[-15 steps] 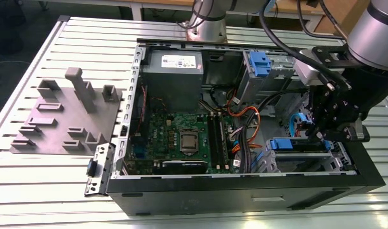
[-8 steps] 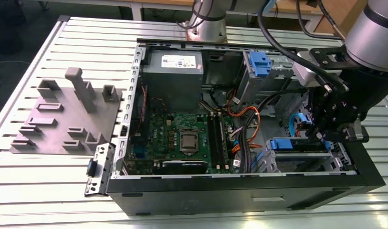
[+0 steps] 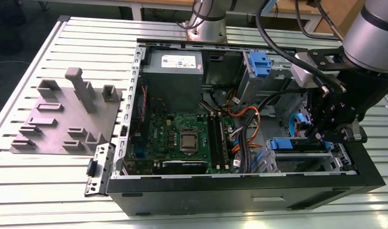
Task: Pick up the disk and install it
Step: 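Insert the first disk wire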
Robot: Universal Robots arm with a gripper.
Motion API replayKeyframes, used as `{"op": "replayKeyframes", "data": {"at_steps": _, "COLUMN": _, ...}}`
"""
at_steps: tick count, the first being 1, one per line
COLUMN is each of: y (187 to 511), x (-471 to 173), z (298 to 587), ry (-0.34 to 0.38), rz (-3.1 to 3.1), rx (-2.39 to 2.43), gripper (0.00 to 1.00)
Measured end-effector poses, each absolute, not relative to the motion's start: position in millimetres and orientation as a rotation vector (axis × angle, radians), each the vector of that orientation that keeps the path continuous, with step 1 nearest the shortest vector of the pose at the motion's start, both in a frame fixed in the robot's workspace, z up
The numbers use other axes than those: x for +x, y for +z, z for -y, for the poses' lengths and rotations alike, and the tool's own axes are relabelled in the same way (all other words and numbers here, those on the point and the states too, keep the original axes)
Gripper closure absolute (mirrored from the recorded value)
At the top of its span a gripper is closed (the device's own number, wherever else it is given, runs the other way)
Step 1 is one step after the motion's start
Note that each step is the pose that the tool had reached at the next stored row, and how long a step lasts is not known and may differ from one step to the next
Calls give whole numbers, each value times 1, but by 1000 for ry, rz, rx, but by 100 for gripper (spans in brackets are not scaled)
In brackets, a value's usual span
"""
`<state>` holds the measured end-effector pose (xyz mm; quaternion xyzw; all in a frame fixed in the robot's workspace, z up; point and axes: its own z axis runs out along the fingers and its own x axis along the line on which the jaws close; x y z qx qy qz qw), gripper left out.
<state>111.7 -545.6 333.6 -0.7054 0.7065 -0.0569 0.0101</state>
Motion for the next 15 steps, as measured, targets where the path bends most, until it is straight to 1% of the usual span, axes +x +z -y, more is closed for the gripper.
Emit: {"op": "replayKeyframes", "data": {"at_steps": 15, "y": 332, "x": 111, "z": 546, "ry": -180, "rz": -2204, "rx": -2200, "gripper": 84}}
